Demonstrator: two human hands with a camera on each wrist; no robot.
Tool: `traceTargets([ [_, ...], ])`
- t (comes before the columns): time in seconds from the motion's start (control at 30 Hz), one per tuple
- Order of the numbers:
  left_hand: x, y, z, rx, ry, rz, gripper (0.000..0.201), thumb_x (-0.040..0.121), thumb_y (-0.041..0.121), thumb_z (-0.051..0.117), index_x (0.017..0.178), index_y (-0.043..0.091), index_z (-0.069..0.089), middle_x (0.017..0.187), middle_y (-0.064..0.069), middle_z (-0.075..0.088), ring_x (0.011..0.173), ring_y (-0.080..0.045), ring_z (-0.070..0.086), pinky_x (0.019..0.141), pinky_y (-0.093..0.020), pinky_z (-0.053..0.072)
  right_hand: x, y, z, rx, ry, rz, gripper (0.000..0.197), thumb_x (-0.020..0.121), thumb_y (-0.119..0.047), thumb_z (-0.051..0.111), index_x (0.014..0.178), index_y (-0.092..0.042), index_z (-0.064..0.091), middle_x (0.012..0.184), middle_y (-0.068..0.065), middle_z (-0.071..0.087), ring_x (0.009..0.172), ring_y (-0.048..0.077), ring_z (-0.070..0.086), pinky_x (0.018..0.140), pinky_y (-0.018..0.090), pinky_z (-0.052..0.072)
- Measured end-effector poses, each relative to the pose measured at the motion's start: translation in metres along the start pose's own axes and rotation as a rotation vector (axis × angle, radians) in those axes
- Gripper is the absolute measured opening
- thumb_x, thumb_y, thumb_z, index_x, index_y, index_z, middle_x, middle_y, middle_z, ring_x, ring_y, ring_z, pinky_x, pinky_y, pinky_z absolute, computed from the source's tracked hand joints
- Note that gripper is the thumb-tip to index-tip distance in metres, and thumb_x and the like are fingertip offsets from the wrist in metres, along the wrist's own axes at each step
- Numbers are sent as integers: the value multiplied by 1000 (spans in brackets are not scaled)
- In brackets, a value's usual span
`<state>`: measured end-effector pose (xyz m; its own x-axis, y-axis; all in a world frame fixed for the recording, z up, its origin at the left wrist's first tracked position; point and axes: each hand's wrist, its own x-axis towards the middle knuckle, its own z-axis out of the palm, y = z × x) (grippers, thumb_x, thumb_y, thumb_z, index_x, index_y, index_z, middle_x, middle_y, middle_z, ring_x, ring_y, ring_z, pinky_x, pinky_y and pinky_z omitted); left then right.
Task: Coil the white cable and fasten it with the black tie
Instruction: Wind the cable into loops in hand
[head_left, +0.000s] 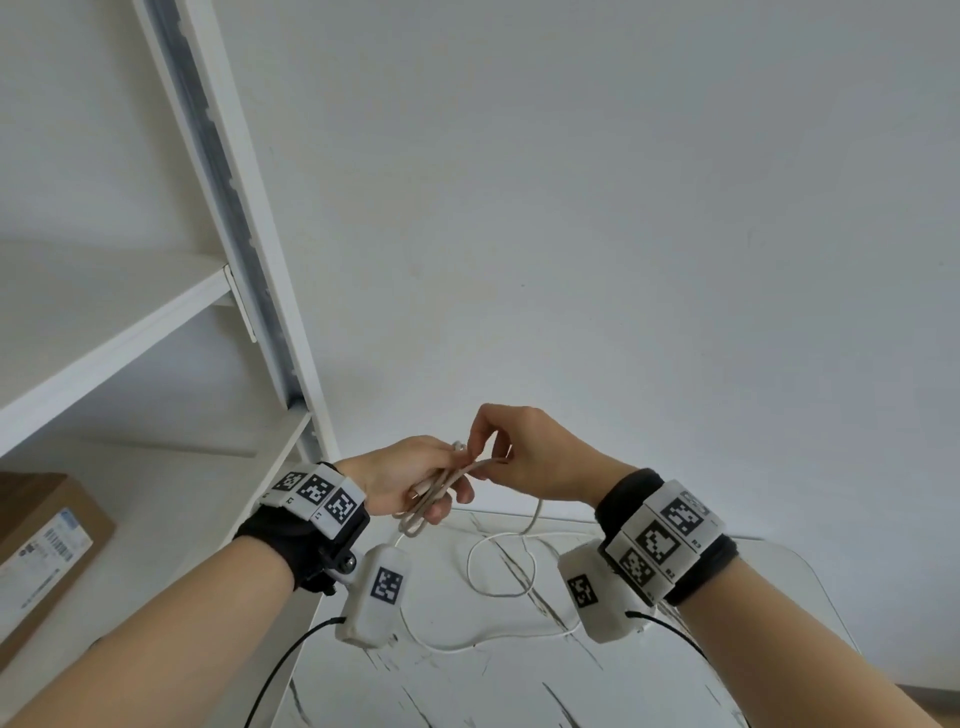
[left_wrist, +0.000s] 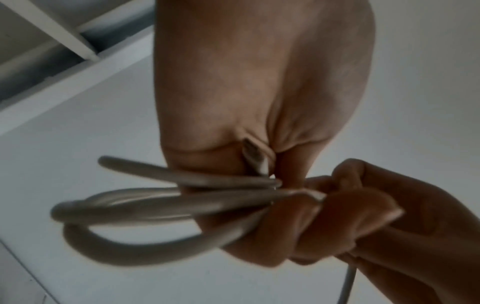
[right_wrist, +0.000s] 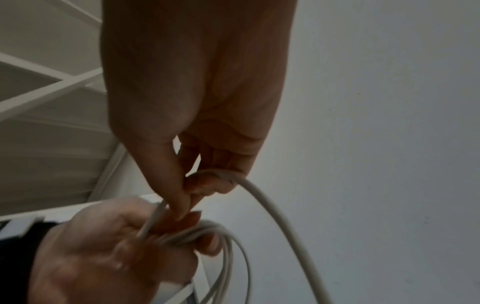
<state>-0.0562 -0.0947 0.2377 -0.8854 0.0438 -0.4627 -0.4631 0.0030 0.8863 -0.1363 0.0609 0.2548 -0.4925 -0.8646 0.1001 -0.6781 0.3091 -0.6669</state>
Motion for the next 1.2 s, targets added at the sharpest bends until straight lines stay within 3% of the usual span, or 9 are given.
traceTargets([
  [0.1, 0, -4, -1, -46, -83, -36, 38, 102, 28, 32, 99, -1, 57, 52, -3, 46, 32, -10, 35, 39, -18, 32, 2, 9, -8, 53, 43, 31, 11, 77, -9, 69, 83, -16, 63, 84, 6, 70, 66, 20, 63, 65, 33, 52],
  [0.2, -3, -6, -1, -77, -160, -65, 46, 102, 34, 26, 102, 0, 57, 47, 3, 37, 32, -6, 27, 37, -17, 28, 5, 23, -8, 85, 104, 58, 6, 77, -9, 72, 81, -12, 69, 76, -3, 67, 64, 12, 60, 63, 22, 48],
  [0.27, -6, -6, -1, -84, -214, -82, 56, 100, 44, 21, 101, 2, 58, 45, 5, 34, 31, -4, 25, 38, -17, 27, 6, 33, -4, 142, 150, 85, 7, 77, -9, 73, 84, -7, 73, 76, 3, 71, 70, 16, 65, 70, 23, 51],
  [0.43, -15, -4, -3, -137, -295, 14, 41, 92, 38, 43, 103, 1, 57, 47, 6, 31, 33, -4, 27, 39, -17, 27, 8, 52, 17, 243, 235, 123, 10, 81, -12, 70, 89, -8, 76, 83, 11, 76, 76, 16, 68, 75, 24, 53],
  [0.6, -20, 10, 1, -326, -260, 157, 42, 96, 31, 33, 94, 5, 66, 48, 6, 35, 36, -5, 32, 40, -17, 31, 12, 59, 42, 310, 297, 204, 12, 83, -16, 68, 90, -9, 75, 78, 11, 74, 65, 15, 62, 69, 29, 50],
  [0.7, -19, 19, 2, -463, -217, 230, 43, 97, 30, 32, 91, 5, 67, 50, 6, 37, 37, -5, 35, 40, -17, 34, 12, 61, 57, 349, 308, 271, 14, 84, -7, 65, 95, -3, 73, 76, 1, 69, 63, -2, 62, 67, 12, 47],
  [0.9, -10, 26, 1, -711, -128, 344, 35, 99, 32, 32, 87, 8, 54, 51, 5, 37, 40, -6, 38, 42, -17, 38, 8, 59, 83, 306, 218, 302, 15, 86, -5, 57, 93, 0, 70, 74, -3, 69, 67, -3, 60, 65, 3, 43],
  [1.0, -7, 27, -3, -778, -79, 386, 35, 100, 31, 32, 84, 8, 53, 52, 5, 38, 41, -7, 39, 43, -17, 39, 5, 58, 92, 356, 176, 311, 18, 88, -4, 54, 101, 0, 66, 90, 11, 74, 88, 18, 68, 86, 20, 51],
  [1.2, -1, 34, -15, -832, 95, 442, 34, 101, 31, 33, 80, 11, 52, 57, 3, 43, 46, -10, 43, 48, -19, 42, -6, 60, 102, 365, 103, 334, 14, 91, -4, 49, 100, -7, 58, 79, 3, 68, 71, 13, 60, 77, 27, 51],
])
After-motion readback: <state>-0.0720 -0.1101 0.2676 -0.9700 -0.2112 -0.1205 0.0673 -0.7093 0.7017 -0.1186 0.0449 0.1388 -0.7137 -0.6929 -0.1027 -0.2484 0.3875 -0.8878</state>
